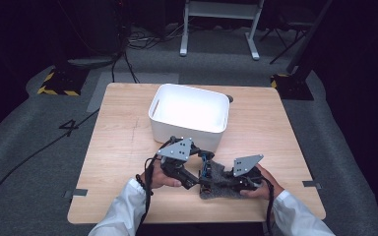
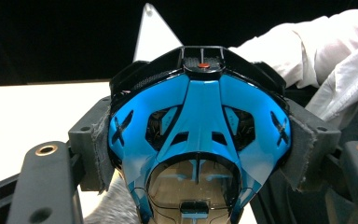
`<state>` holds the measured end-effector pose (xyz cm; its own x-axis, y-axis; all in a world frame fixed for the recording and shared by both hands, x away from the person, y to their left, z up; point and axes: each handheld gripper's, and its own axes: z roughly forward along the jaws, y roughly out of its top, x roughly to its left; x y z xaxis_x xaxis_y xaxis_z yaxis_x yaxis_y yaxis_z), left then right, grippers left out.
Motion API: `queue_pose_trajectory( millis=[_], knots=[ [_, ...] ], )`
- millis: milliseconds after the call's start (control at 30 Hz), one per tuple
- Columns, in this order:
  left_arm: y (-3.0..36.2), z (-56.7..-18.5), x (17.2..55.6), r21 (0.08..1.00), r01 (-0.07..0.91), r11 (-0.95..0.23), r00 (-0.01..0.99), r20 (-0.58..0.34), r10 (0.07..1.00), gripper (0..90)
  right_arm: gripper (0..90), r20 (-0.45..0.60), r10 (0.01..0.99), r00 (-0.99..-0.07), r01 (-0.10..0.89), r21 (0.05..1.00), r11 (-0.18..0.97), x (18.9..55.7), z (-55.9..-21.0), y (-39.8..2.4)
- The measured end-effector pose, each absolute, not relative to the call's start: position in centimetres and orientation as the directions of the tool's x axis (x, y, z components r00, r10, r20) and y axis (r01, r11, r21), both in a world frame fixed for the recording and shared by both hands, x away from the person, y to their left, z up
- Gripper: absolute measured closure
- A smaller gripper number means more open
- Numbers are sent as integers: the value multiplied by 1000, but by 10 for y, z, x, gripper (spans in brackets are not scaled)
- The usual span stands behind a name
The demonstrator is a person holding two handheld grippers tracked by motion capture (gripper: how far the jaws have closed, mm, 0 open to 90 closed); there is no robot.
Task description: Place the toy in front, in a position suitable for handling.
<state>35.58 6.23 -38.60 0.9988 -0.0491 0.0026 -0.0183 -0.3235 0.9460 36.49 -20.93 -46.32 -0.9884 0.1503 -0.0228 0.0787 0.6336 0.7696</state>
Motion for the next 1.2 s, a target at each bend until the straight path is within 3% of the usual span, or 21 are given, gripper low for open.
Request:
queue_pose_trajectory(
  millis=[233, 600, 967, 1200],
  knots=[
    [52, -395, 356, 931, -10, -364, 996, -21, -81, 257, 764, -41, 191, -981, 60, 867, 495, 362, -435, -224],
    [40, -399, 353, 916, -27, -400, 991, -27, -131, 257, 764, -46, 170, -984, 40, 881, 471, 358, -432, -218],
    [55, -393, 358, 928, -19, -371, 999, 4, -39, 257, 764, -26, 106, -994, 43, 800, 599, 359, -455, -208],
    [62, -388, 362, 932, -5, -363, 994, 44, 99, 257, 764, -2, 84, -996, 53, 760, 648, 357, -466, -203]
  ],
)
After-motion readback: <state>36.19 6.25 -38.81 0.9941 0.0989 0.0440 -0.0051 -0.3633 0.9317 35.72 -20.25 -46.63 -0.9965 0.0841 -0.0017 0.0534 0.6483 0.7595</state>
